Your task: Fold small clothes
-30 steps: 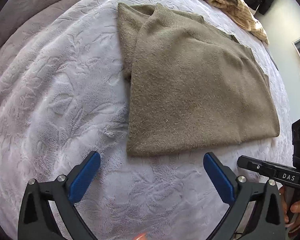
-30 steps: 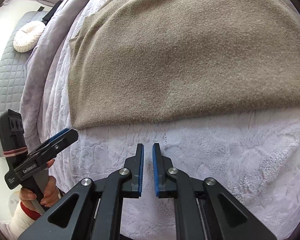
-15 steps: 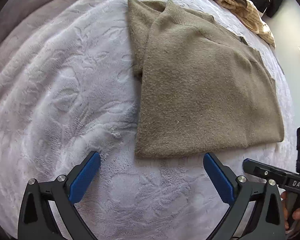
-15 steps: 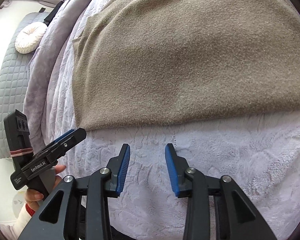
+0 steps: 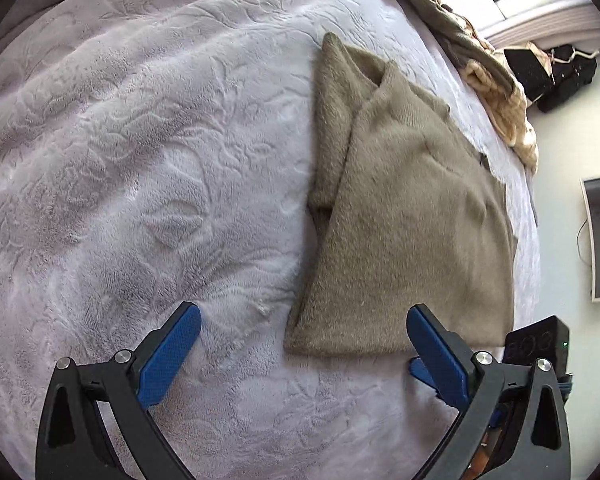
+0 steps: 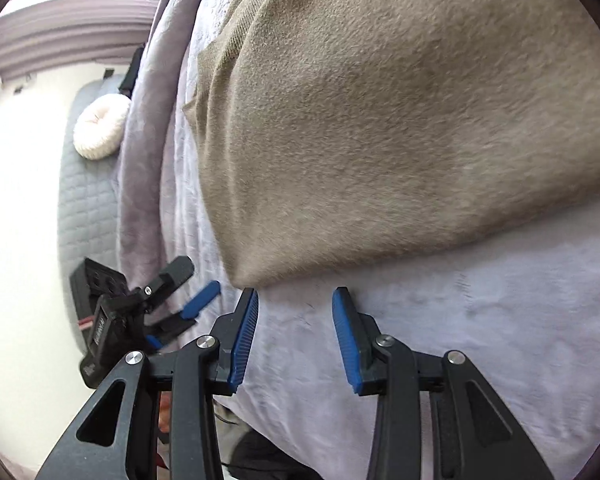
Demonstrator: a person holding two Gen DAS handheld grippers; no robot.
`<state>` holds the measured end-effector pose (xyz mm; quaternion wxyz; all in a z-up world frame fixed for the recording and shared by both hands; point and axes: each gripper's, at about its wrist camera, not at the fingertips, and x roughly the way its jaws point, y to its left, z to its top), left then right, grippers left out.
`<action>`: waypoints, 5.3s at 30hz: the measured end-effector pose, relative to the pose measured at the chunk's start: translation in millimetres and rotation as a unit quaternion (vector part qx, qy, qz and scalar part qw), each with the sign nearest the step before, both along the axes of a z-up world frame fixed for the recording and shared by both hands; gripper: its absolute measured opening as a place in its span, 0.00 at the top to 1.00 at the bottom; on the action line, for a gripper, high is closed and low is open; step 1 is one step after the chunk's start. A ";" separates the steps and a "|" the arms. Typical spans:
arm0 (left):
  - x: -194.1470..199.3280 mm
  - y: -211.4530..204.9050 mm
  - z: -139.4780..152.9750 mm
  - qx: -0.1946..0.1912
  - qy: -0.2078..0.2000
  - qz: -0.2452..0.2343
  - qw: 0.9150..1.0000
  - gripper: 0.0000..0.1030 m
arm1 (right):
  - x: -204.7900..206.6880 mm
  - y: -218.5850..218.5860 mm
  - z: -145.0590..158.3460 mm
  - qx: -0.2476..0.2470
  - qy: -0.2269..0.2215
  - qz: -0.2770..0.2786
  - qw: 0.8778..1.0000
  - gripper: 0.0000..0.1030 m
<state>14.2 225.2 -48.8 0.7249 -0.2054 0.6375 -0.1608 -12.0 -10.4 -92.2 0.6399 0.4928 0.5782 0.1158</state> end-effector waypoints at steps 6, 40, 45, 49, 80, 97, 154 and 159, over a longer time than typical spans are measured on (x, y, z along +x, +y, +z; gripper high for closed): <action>7.2 3.7 -1.1 -0.045 0.006 0.015 0.999 0.00 | 3.4 5.4 -22.1 0.079 -0.003 -0.096 0.992 0.54; 100.7 -28.3 -15.7 -0.235 0.037 -0.006 0.971 0.00 | 22.4 -9.1 -17.1 0.263 -0.074 -0.212 0.938 0.92; 123.6 -66.6 -8.5 -0.225 0.026 -0.053 0.973 0.00 | 27.7 -12.9 -0.9 0.254 -0.087 -0.193 0.944 0.92; 128.0 -98.4 10.5 -0.168 -0.011 -0.105 0.980 0.08 | 31.2 -6.6 -5.1 0.216 -0.070 -0.153 0.962 0.92; 94.4 -195.0 95.7 0.013 -0.121 -0.151 0.981 0.85 | 38.3 -88.8 20.4 -0.154 -0.037 0.053 0.986 0.96; 20.2 -446.3 61.2 0.180 -0.134 -0.306 0.925 0.84 | -40.7 -207.0 7.6 -0.040 -0.052 -0.123 0.990 0.94; -7.3 -292.3 45.3 0.185 -0.128 -0.241 0.944 0.16 | -35.3 -255.8 78.2 -0.128 -0.097 0.006 0.987 0.84; -28.3 -292.7 11.8 0.200 -0.110 -0.260 0.938 0.15 | -45.4 -245.9 46.3 -0.203 -0.049 0.036 0.977 0.92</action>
